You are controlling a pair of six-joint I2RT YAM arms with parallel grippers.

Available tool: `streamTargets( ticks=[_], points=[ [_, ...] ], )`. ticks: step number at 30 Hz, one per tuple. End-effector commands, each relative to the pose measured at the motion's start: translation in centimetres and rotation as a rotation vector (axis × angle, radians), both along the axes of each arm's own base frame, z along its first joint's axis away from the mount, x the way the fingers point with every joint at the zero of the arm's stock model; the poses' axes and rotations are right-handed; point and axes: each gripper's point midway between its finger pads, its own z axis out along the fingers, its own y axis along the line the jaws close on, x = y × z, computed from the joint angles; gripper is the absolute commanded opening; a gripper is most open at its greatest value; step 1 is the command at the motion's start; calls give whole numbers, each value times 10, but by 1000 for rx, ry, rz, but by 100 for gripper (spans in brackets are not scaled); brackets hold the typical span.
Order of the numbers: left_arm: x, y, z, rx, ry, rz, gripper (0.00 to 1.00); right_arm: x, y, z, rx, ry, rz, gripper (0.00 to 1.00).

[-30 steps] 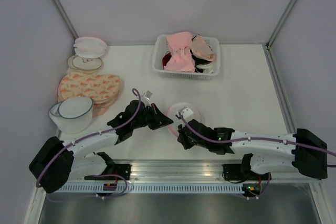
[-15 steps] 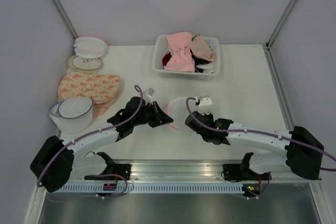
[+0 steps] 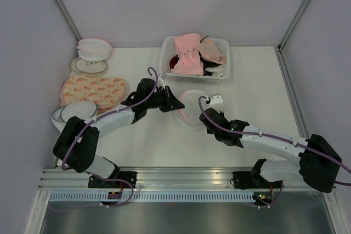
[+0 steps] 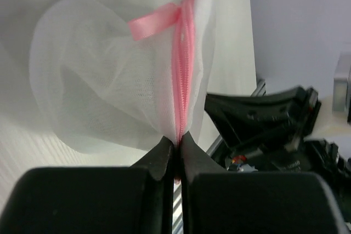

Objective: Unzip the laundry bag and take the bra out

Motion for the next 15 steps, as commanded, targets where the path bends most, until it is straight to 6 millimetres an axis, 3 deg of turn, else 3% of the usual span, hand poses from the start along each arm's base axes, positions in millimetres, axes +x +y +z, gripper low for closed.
streamTargets(
  ticks=[1, 2, 3, 5, 7, 8, 9, 10, 11, 12, 13, 15],
  points=[
    [31, -9, 23, -50, -112, -70, 9, -8, 13, 17, 100, -17, 94, 0],
    [38, -6, 22, -39, -104, -52, 37, -13, 14, 16, 115, -4, 112, 0],
    [50, -1, 21, -4, -109, 11, 59, -16, 15, 22, 139, -12, 123, 1],
    [47, 11, 16, 32, -89, 69, 90, -22, 17, 25, 167, -2, 149, 0],
    [45, 25, 10, 52, -65, 160, 99, -26, 21, 28, 189, 5, 169, 0],
    [39, 32, 22, 36, -86, 186, 100, -28, 24, 28, 199, 13, 186, 0],
    [28, 43, 4, 62, -44, 217, 100, -36, 36, 31, 244, 41, 245, 0],
    [21, 47, 2, 46, -16, 239, 100, -41, 45, 31, 275, 58, 293, 0],
    [12, 50, 15, 11, -35, 248, 100, -49, 56, 32, 313, 76, 354, 0],
    [-1, 56, 0, 16, 6, 251, 100, -54, 76, 45, 398, 56, 452, 1],
    [-9, 54, 4, -16, 19, 252, 100, -72, 91, 46, 469, 105, 559, 1],
    [-27, 55, 3, -52, 33, 239, 100, -80, 110, 60, 555, 99, 646, 1]
  ],
)
